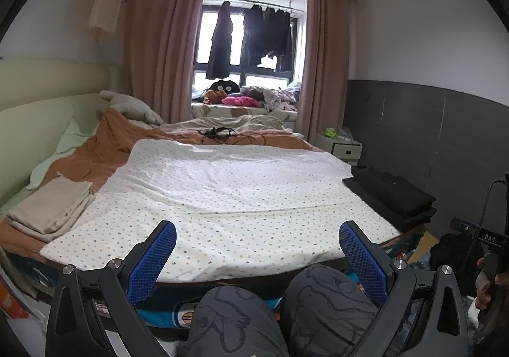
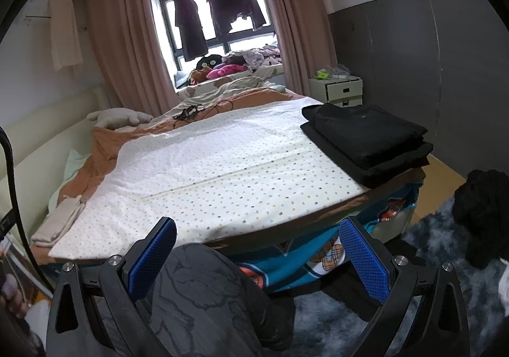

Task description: Fold large clothes

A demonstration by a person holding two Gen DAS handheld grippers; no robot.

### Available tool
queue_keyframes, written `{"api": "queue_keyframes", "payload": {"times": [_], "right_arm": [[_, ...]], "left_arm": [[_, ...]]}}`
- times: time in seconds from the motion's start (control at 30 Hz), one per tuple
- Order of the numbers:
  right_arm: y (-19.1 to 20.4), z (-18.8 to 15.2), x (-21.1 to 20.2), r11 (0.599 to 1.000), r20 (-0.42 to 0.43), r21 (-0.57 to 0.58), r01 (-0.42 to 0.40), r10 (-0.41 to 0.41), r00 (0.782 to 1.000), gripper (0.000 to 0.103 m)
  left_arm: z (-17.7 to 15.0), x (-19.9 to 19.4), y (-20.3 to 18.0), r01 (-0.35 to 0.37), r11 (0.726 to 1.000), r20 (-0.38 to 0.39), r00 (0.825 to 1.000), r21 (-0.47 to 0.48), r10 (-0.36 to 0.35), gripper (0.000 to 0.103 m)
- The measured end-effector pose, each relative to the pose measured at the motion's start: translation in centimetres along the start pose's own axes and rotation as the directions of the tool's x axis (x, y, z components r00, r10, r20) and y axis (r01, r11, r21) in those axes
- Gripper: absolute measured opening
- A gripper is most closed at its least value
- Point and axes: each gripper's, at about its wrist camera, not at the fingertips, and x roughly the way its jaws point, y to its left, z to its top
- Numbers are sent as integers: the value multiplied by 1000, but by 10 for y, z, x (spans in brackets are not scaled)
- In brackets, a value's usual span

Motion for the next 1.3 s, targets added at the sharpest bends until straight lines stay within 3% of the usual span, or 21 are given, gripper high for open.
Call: {"api": "queue_keyframes", "payload": {"times": [1.3], "right_arm": [[11,9,-8,1000,26,-26,8,-7,1000,103]], "left_arm": [[-2,-4,2,14,1000,-5,1000,-8,-14,103]]}}
